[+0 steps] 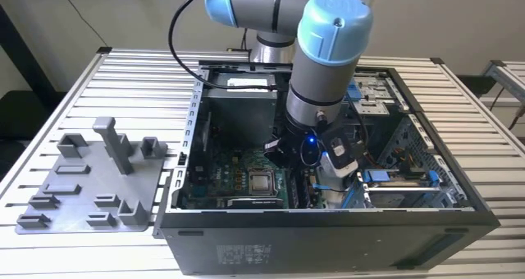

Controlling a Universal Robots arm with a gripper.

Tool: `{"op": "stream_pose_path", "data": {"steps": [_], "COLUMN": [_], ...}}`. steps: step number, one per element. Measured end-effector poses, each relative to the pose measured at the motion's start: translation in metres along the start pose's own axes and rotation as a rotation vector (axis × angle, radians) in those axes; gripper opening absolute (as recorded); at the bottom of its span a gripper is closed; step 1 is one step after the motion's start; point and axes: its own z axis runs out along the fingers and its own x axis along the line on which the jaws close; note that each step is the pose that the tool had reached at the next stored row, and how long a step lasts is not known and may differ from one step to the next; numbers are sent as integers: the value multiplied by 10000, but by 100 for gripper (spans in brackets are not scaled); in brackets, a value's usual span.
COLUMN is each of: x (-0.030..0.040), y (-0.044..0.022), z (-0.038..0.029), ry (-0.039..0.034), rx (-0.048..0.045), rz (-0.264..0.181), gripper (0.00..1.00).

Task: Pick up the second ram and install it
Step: 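Insert the second ram into the second slot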

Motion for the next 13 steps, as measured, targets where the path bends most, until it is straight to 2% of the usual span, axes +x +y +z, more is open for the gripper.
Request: {"op": "stream_pose_path", "data": {"steps": [5,6,8,9,13], "x": [1,0,0,0,-1], "y": [0,0,2,2,11], "z": [0,0,0,-22,-202], "ry": [0,0,-1,0,-1], "rx": [1,0,15,25,27], "rz": [1,1,-1,0,12], "gripper": [16,22,22,22,22]}}
